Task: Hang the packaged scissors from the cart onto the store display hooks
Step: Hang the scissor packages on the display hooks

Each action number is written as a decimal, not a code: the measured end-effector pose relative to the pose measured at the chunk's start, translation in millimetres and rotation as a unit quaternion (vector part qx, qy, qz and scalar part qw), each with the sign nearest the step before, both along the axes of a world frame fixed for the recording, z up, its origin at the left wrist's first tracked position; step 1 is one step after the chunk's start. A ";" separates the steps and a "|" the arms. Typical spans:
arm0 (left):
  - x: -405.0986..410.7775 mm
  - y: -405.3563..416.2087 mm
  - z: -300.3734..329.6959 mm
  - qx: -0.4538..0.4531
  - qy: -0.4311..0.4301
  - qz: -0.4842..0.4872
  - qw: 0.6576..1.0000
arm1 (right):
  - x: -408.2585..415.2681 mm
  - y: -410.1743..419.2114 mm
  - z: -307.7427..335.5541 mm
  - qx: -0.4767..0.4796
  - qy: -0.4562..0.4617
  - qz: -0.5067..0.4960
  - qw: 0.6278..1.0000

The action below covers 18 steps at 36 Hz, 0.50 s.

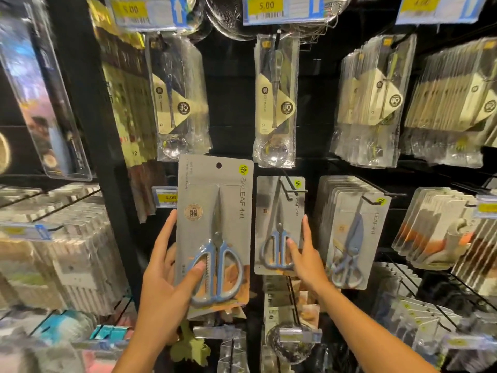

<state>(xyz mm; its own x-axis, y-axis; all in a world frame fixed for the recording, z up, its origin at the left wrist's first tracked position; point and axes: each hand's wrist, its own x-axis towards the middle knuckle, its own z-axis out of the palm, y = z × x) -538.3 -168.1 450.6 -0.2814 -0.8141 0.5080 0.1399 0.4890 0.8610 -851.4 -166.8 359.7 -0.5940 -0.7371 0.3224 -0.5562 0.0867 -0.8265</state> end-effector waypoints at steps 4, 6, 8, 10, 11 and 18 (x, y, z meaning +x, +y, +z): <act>-2.7 1.9 4.9 -0.015 0.001 0.018 1.000 | -13.5 -27.6 5.6 0.045 0.005 -0.020 0.999; -3.6 2.8 6.9 -0.017 0.005 0.022 1.000 | -24.2 -40.4 4.1 0.059 -0.006 -0.026 0.998; -4.0 4.3 8.2 -0.018 0.007 0.026 0.999 | -31.9 -49.1 4.4 0.081 -0.014 -0.026 0.996; -3.8 5.3 9.0 -0.019 0.008 0.026 0.999 | -34.1 -51.4 6.9 0.083 -0.025 -0.019 0.996; -3.6 5.4 9.2 -0.018 0.007 0.025 0.999 | -33.0 -50.2 8.0 0.077 -0.027 -0.015 0.997; -0.7 3.7 6.2 -0.013 0.006 0.008 1.000 | -0.7 -16.1 2.8 0.010 0.073 -0.035 0.997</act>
